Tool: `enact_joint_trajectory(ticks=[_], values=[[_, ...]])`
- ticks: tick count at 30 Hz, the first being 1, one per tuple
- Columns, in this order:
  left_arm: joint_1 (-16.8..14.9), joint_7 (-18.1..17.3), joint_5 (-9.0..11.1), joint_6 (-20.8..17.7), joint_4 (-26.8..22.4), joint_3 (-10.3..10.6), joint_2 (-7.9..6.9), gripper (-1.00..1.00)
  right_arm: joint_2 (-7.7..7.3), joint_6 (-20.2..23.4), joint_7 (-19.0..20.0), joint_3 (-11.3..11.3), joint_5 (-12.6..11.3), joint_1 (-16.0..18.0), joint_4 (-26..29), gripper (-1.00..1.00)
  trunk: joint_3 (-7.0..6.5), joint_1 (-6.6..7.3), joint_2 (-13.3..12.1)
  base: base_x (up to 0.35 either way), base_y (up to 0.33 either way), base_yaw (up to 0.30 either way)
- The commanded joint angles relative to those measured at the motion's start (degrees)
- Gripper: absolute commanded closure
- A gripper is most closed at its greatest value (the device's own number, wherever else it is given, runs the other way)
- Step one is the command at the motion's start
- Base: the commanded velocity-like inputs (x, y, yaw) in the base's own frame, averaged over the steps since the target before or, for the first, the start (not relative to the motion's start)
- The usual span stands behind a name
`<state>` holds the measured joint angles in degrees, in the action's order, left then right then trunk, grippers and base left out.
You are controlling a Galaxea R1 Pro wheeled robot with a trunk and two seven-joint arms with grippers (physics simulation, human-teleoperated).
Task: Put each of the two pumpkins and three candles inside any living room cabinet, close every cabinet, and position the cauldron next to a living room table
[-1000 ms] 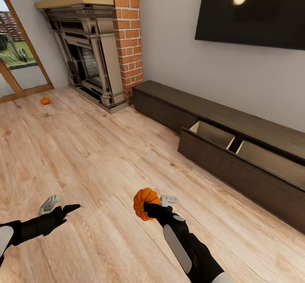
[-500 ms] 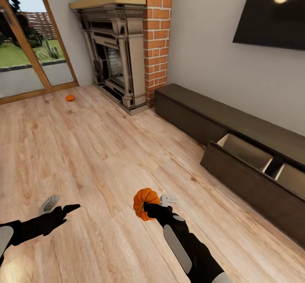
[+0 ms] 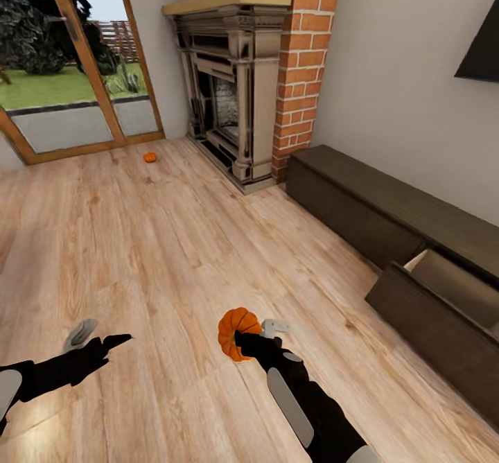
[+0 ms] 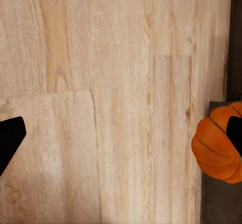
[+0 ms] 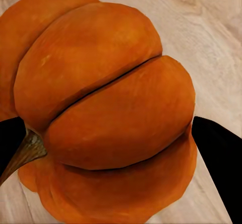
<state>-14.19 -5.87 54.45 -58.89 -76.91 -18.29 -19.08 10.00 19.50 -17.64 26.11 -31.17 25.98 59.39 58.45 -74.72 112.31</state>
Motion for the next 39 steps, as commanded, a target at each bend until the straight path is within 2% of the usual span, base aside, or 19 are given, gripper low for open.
enact_joint_trajectory(ticks=[1, 9, 25, 39], values=[[-0.05, -0.58, -0.57, -0.26, 0.01, -0.08, 0.01, -1.0, 0.0, 0.1, -0.46, 0.08, -0.47, 0.04, 0.11, 1.0, 0.04, -0.03, 0.02, 0.33, 0.0, 0.29], [-0.05, -0.59, -0.57, -0.26, 0.01, -0.04, 0.01, -1.0, 0.0, 0.1, -0.46, 1.06, -0.47, 0.04, 0.11, 1.0, 0.04, -0.03, 0.02, 0.33, 0.0, 0.29], [-0.05, -0.55, -0.6, -0.17, 0.01, 0.01, 0.06, -1.0, 0.0, -0.11, -0.4, 1.27, -0.42, 0.04, 0.17, 1.0, 0.04, -0.03, 0.02, 0.33, 0.0, 0.285], [-0.05, -0.63, -0.57, -0.17, 0.01, 0.01, 0.02, -1.0, 0.0, -0.25, -0.29, 1.32, -0.38, 0.04, 0.2, 1.0, -0.69, -0.03, 0.02, 0.33, 0.0, 0.026]])
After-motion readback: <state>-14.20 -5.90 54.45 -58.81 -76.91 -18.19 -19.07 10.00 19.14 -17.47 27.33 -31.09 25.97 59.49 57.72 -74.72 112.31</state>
